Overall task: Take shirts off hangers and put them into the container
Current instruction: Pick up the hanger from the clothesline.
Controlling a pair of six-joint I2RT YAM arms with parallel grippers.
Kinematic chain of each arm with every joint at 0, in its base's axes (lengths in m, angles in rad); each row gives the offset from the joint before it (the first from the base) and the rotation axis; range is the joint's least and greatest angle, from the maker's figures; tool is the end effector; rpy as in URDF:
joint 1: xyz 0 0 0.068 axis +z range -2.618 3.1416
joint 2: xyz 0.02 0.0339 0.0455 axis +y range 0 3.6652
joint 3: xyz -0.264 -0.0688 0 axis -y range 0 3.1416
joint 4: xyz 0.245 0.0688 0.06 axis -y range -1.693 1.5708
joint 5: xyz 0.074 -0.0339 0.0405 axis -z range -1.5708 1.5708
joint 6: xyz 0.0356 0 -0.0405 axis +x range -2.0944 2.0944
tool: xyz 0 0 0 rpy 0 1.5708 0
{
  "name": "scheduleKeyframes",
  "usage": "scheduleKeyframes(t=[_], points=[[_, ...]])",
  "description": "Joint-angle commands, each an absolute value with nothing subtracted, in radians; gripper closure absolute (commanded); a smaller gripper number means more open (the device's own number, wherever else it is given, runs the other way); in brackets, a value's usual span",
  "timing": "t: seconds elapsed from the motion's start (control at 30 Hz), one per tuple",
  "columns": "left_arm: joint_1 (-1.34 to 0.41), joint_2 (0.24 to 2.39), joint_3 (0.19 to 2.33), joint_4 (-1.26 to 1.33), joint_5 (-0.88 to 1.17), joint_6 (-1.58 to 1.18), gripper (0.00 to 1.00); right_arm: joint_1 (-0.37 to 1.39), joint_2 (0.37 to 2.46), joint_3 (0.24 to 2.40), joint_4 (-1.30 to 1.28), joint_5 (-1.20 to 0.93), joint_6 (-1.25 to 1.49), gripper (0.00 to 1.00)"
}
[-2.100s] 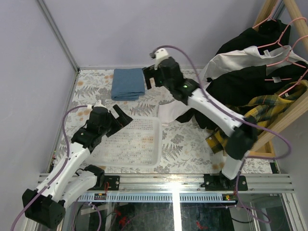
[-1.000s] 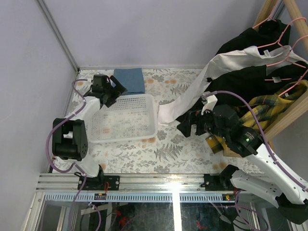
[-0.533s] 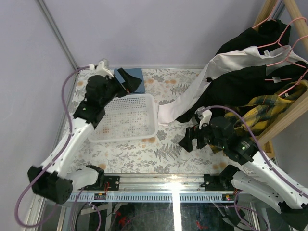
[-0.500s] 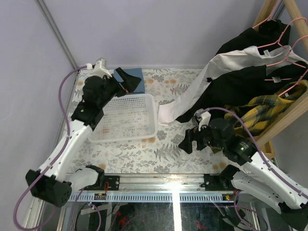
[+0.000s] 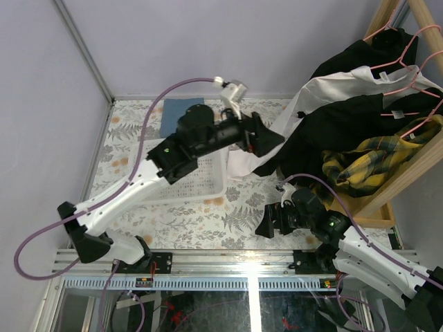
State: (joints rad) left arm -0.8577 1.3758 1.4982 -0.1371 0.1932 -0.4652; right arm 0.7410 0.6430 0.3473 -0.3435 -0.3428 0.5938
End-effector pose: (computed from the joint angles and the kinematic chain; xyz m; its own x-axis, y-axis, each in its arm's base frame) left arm 0.2000 -0.2417 0.4604 -0.3979 -0.2129 -0.8924 0.7713 0.4490 -0.4511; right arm 0.1003 0.1080 0.1936 -0.8319 -0.0469 -0.5530 -0.4456 0.6503 0.6152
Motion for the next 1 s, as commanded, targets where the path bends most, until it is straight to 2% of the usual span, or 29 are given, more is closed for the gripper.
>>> scheduleKeyframes(t=[0.0, 0.23, 0.63, 0.73, 0.97], points=[[-0.986, 1.51, 1.681, -0.169, 0.128, -0.332, 0.06, 0.747, 0.676, 0.317, -0.256, -0.371, 0.641, 0.04], [-1.111, 1.743, 1.911, -0.204, 0.13, -0.254, 0.07, 0.747, 0.697, 0.303, -0.232, -0.362, 0.636, 0.03], [-1.162, 2.001, 2.134, -0.211, 0.18, -0.259, 0.15, 0.747, 0.676, 0.274, -0.232, -0.36, 0.649, 0.03], [-1.163, 2.049, 2.192, -0.203, 0.189, -0.272, 0.22, 0.747, 0.686, 0.272, -0.229, -0.359, 0.65, 0.03], [-1.163, 2.108, 2.236, -0.173, 0.195, -0.277, 0.59, 0.747, 0.724, 0.285, -0.23, -0.352, 0.643, 0.03]])
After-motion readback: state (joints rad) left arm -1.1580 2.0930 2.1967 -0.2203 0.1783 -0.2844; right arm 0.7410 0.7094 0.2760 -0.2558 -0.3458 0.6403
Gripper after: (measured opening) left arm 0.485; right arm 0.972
